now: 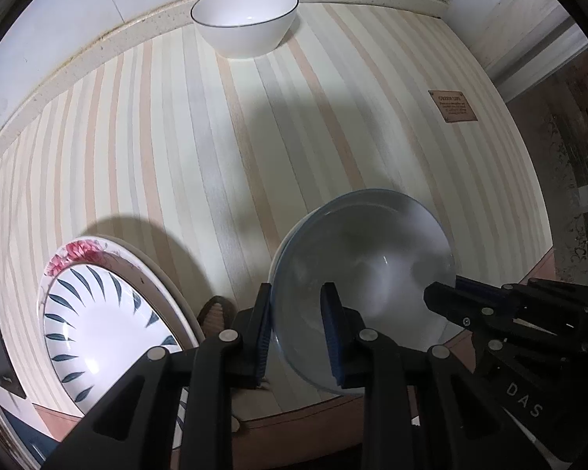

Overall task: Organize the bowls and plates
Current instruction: 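Lower the white bowl into the blue-dotted bowl with both tools, then open both tools and lift them off the nested bowls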

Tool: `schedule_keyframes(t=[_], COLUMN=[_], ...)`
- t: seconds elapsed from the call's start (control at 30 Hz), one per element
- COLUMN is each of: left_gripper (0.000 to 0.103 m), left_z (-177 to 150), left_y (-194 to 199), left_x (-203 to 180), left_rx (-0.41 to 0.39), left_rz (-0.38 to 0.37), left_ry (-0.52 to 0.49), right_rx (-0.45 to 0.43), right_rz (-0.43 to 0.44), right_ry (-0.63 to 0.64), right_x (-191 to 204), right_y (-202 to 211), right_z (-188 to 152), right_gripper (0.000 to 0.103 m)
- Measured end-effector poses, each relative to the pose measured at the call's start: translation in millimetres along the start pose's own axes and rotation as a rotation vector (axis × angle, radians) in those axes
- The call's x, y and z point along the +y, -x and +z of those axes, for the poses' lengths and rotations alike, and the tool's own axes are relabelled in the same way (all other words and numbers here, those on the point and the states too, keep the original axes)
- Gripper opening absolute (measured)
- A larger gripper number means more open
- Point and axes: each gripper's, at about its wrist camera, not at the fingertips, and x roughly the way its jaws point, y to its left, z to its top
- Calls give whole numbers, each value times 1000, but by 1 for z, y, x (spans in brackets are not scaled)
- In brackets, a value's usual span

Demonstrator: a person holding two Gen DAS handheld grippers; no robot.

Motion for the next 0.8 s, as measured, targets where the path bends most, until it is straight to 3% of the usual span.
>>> schedule_keyframes(t=[0.37, 0.6, 0.7, 0.77, 0.8], left_gripper=[22, 23, 33, 41, 52], left_z=[-6, -12, -16, -19, -20], left_y=[4, 39, 57, 66, 69], left_x=[-3, -3, -2, 0, 2], left_rx=[6, -44, -64, -61, -53], left_rz=[31, 71, 75, 70, 57], left_ry=[19, 21, 19, 20, 25], right_rx=[4, -11, -13, -29, -38], right_rz=[10, 22, 15, -19, -29], right_ry=[-6, -6, 13, 42, 51], right_x=[-2, 1, 6, 11, 13], right_y=[2, 20, 32, 43, 48], right_z=[0, -8, -14, -18, -20], right_gripper=[14, 14, 15, 26, 45])
